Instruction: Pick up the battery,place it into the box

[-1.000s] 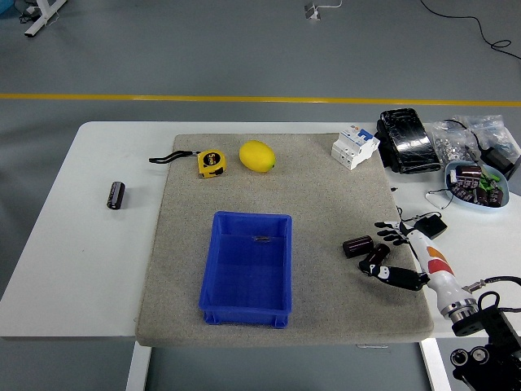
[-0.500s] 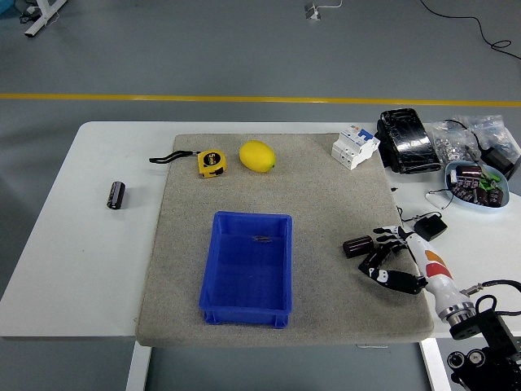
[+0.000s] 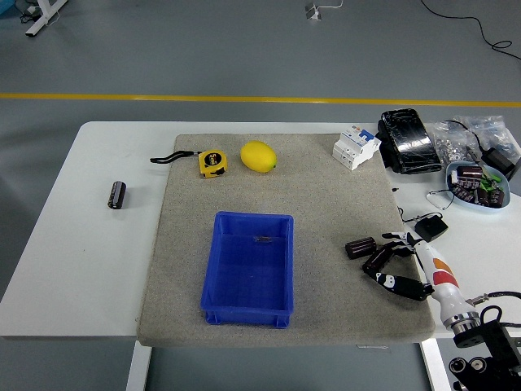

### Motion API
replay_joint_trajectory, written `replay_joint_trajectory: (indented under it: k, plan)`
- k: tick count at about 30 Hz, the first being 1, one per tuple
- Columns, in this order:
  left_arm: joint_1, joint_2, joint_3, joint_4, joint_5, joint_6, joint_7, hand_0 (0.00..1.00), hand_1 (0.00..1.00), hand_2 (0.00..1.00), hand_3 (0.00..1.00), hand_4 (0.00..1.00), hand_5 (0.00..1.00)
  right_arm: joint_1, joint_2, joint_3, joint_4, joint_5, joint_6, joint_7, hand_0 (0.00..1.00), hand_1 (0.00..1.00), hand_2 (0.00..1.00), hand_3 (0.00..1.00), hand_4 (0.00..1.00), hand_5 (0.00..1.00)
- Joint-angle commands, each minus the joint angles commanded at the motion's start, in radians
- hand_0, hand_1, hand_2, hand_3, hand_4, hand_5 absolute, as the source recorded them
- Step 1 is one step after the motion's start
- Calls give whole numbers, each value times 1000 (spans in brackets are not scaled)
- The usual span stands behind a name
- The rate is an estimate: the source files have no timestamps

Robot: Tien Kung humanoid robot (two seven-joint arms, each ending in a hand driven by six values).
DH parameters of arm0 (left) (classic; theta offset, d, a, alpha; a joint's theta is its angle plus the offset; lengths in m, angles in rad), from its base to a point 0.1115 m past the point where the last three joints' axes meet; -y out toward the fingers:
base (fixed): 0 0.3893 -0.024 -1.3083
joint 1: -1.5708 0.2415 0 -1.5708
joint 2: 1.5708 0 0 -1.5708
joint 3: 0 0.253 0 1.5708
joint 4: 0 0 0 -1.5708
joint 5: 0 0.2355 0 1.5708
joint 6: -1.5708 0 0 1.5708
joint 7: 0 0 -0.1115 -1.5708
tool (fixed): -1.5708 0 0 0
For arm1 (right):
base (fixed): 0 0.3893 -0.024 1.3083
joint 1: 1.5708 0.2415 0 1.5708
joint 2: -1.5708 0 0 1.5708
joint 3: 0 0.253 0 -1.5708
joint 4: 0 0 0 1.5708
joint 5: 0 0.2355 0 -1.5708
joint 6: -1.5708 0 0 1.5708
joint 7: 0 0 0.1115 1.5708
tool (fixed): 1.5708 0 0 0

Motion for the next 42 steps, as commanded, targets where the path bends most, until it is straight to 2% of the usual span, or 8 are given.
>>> replay_joint_trajectory:
  k: [7,8,14,25,26,31,32,42]
  plan:
    - [0,0,-1,0,4,-1,1,724,670,731,748,700,838,4,1,-18,-3,12,-3,6,493,510,579,671,998,251]
    - [0,0,-1,0,4,-1,1,724,670,730,746,699,835,4,2,-19,-5,14,-4,6,412,495,555,648,998,234]
    - [1,0,-1,0,4,-1,1,724,669,730,746,697,833,5,2,-27,-13,29,-14,8,355,465,528,601,998,203]
    - [1,0,-1,0,6,-2,2,724,669,730,746,696,831,7,5,-36,-18,55,-27,12,324,447,506,555,998,158]
    - [2,1,-1,0,6,-2,2,724,669,731,746,696,831,7,5,-36,-19,56,-27,12,318,435,493,529,932,87]
    - [4,1,-4,-1,12,-2,5,724,669,731,746,696,831,6,6,-41,-20,57,-25,11,318,435,493,529,932,87]
    - [4,2,-5,-1,13,-2,5,724,669,730,745,696,830,6,6,-42,-20,58,-25,11,322,429,484,512,839,27]
    - [6,3,-12,-1,22,-2,9,724,669,731,745,696,830,3,5,-50,-5,60,-30,12,323,426,479,506,807,9]
